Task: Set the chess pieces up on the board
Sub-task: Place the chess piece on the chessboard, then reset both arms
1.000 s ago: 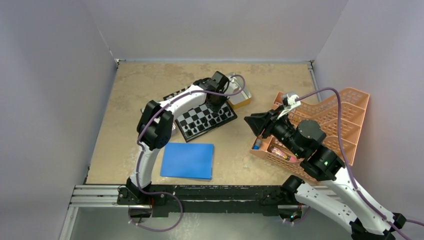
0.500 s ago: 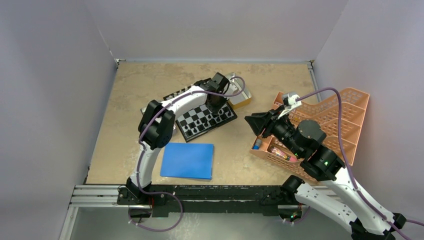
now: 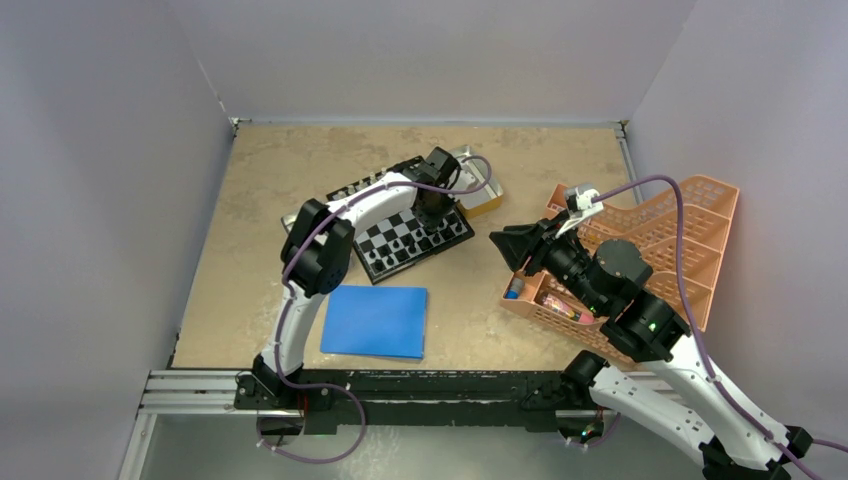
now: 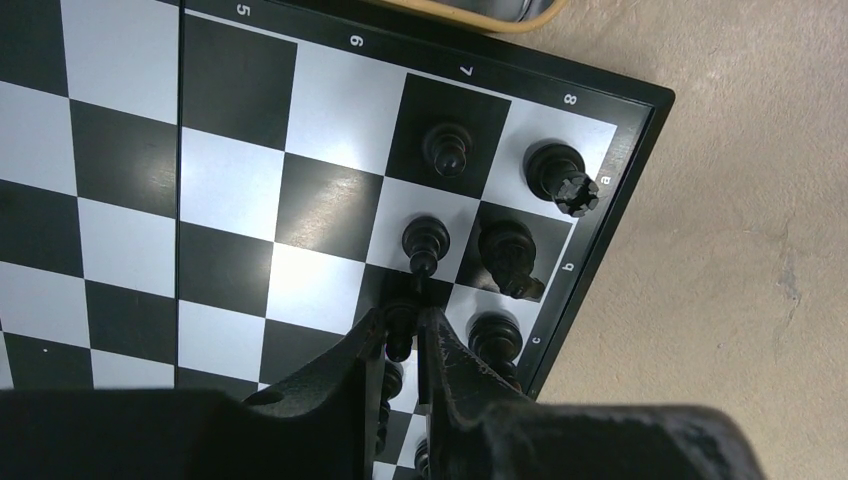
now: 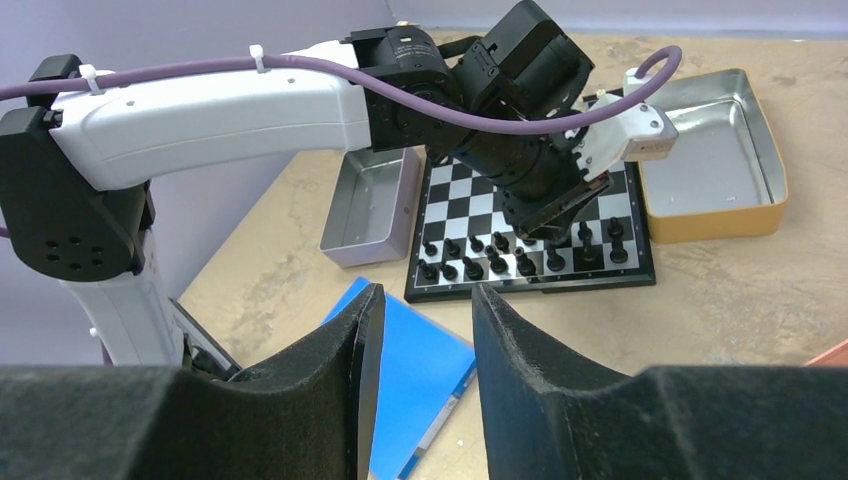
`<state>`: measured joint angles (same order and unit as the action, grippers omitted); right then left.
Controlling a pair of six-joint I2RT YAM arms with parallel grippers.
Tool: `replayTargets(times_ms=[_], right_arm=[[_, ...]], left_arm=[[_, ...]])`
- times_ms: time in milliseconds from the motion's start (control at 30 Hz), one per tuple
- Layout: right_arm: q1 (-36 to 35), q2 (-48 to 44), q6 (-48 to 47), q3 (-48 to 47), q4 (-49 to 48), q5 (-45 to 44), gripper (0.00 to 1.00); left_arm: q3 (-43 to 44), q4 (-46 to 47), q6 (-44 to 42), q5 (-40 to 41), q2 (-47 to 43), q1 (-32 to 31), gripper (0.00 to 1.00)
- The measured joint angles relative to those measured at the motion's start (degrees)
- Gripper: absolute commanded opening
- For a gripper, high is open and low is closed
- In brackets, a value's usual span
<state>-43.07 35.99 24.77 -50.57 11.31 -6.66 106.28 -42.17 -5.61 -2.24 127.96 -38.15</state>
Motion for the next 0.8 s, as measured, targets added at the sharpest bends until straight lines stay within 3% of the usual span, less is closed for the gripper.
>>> replayTargets(times_ms=[233, 300, 533, 800], right_arm=[[0.0, 0.0, 0.0, 0.0, 0.0, -0.1, 0.41], [0.0, 0.0, 0.0, 0.0, 0.0, -0.1, 0.41], [0.0, 0.0, 0.0, -0.1, 0.1, -0.2, 0.42], [0.0, 0.0, -0.1, -0.2, 0.1, -0.3, 0.44]], left_arm=[[0.2, -0.4, -0.2, 0.0, 0.5, 0.0, 0.26], [0.2, -0.4, -0.6, 0.0, 0.5, 0.0, 0.37], [0.2, 0.9, -1.9, -0.9, 0.2, 0.0, 0.47], [-0.5, 4.8, -2.4, 0.9, -9.2, 0.0, 0.60]])
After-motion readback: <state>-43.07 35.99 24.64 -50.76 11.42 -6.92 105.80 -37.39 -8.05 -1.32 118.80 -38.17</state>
